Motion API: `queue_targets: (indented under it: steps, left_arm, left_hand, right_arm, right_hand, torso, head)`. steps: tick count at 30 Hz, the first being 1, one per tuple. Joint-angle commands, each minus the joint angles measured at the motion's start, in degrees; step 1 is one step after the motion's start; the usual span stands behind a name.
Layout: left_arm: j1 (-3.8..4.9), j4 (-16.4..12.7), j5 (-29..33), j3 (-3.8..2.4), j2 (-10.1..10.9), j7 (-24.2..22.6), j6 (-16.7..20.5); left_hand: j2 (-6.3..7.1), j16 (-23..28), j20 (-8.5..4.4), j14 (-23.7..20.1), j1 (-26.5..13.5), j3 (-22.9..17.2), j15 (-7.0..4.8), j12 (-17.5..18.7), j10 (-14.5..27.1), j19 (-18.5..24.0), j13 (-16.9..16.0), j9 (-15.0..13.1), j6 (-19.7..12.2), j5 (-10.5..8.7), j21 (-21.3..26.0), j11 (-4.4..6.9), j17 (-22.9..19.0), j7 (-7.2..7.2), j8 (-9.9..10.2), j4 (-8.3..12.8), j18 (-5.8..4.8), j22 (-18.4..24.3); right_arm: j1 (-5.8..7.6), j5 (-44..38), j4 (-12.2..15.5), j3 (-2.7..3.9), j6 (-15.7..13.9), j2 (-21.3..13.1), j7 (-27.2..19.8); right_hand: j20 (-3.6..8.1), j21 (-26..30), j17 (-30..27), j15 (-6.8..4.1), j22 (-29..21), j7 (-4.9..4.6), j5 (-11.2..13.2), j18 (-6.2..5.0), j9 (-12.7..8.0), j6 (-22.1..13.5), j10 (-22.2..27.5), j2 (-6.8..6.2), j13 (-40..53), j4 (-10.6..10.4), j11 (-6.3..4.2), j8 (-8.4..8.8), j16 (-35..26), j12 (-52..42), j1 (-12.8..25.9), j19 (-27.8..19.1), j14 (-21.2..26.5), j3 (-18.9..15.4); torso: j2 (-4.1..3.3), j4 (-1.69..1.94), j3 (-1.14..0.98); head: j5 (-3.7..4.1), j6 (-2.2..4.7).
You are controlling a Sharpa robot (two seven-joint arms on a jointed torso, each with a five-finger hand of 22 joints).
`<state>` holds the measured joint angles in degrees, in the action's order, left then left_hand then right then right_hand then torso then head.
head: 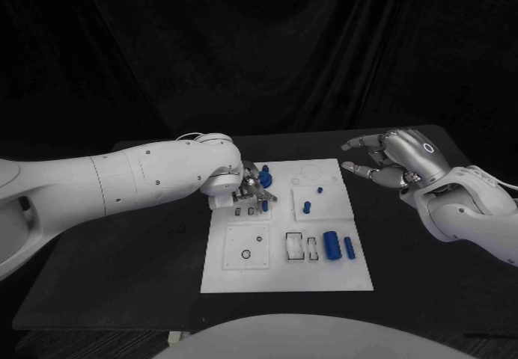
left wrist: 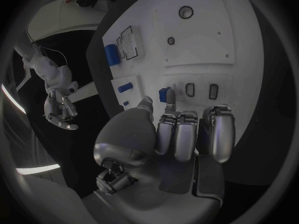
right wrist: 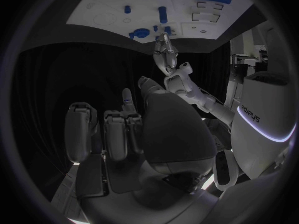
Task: Assemble the parts on the task board
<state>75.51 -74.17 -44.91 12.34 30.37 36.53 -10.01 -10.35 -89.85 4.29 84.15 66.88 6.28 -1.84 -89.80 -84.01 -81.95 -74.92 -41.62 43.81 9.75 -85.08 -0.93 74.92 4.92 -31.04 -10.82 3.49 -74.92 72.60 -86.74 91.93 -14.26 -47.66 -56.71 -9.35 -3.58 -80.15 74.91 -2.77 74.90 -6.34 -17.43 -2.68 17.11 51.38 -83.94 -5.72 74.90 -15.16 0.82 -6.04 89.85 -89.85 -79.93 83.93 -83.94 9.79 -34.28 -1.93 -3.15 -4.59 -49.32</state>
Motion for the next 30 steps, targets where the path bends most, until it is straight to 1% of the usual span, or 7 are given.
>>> queue_targets:
  steps: [1,10,16,21,24,30]
  left_arm:
    - [-0.16,0.14,0.03,-0.06,-0.19,-0.97,-0.15]
    - [-0.28,0.57,0.03,-0.06,-0.25,-0.27,-0.61]
    - [-0.34,0.88,0.03,-0.06,-0.24,0.15,-1.2]
    - [-0.39,1.1,0.03,-0.06,-0.28,0.13,-1.49]
    - [-0.43,1.2,0.03,-0.06,-0.32,0.07,-1.71]
    - [-0.52,1.4,0.03,-0.06,-0.38,-0.06,-2.1]
  left_hand:
    - [0.0,-0.15,0.34,5.85,0.77,-0.41,0.06,-0.2,-5.99,0.16,-15.08,-0.09,0.56,0.28,0.02,-0.01,15.08,-0.01,0.39,0.12,-0.8,-4.4]
    - [0.07,-0.15,0.33,5.85,1.2,-1.11,0.01,-0.2,-5.99,0.22,-15.08,-0.34,0.98,0.89,0.08,0.07,15.08,-0.12,0.89,0.75,-0.78,-4.42]
    - [0.1,-0.15,0.29,5.85,1.42,-1.59,-0.06,-0.2,-5.99,0.36,-15.08,-0.67,1.39,1.26,0.18,0.16,15.08,-0.25,1.0,1.15,-0.74,-4.3]
    - [0.16,-0.15,0.22,5.85,1.75,-2.23,-0.15,-0.2,-5.99,0.41,-15.08,-1.0,1.4,1.87,0.24,0.25,15.08,-0.33,1.36,1.68,-0.72,-4.28]
    - [0.2,-0.15,0.2,5.85,1.82,-2.39,-0.16,-0.2,-5.99,0.43,-15.08,-1.09,1.4,2.05,0.26,0.27,15.08,-0.33,1.47,1.82,-0.72,-4.28]
    - [0.34,-0.15,0.15,5.85,2.14,-2.97,-0.21,-0.2,-5.99,0.57,-15.08,-1.37,1.47,2.49,0.37,0.32,15.08,-0.39,1.79,2.34,-0.68,-4.16]
  right_arm:
    - [-0.13,0.01,0.02,0.04,-0.02,-0.03,0.35]
    - [-0.13,0.01,0.04,0.04,0.17,0.02,0.44]
    - [-0.14,0.01,-0.08,0.04,0.28,0.07,0.5]
    - [-0.22,0.01,-0.17,0.03,0.29,0.13,0.48]
    - [-0.26,0.01,-0.2,0.03,0.29,0.14,0.47]
    - [-0.3,0.04,-0.31,0.03,0.3,0.14,0.44]
  right_hand:
    - [0.27,-0.28,15.09,-0.14,12.12,0.02,0.28,0.42,-0.06,0.27,-6.06,-0.01,15.1,0.1,0.0,-0.35,0.15,-0.15,-0.36,1.8,-6.06,-0.01]
    - [0.24,-0.32,15.09,-0.09,12.13,-0.01,0.37,0.43,-0.07,0.46,-6.06,0.04,15.1,0.02,0.08,-0.41,0.15,-0.15,-0.27,1.82,-6.06,-0.01]
    - [0.22,-0.31,15.09,-0.05,12.13,-0.03,0.39,0.43,-0.07,0.61,-6.06,0.07,15.1,-0.03,0.14,-0.46,0.15,-0.15,-0.2,1.81,-6.06,-0.02]
    - [0.2,-0.33,15.09,-0.03,12.13,-0.03,0.39,0.43,-0.07,0.69,-6.06,0.08,15.1,-0.04,0.16,-0.49,0.15,-0.15,-0.19,1.82,-6.06,-0.02]
    - [0.18,-0.31,15.09,0.0,12.13,-0.04,0.39,0.43,-0.07,0.8,-6.06,0.09,15.1,-0.06,0.2,-0.52,0.15,-0.15,-0.17,1.82,-6.06,-0.02]
    - [0.12,-0.3,15.09,0.09,12.12,-0.05,0.42,0.43,-0.07,1.15,-6.06,0.08,15.1,-0.09,0.31,-0.65,0.15,-0.15,-0.12,1.81,-6.06,-0.04]
  torso:
    - [0.03,0.05,0.0]
    - [0.07,-0.09,0.02]
    - [0.11,-0.04,-0.02]
    - [0.12,-0.09,-0.02]
    - [0.13,-0.11,-0.05]
    - [0.11,-0.12,-0.04]
  head:
    - [-0.01,-0.02]
    - [0.06,-0.12]
    - [0.13,-0.2]
    - [0.16,-0.26]
    - [0.24,-0.35]
    - [0.55,-0.54]
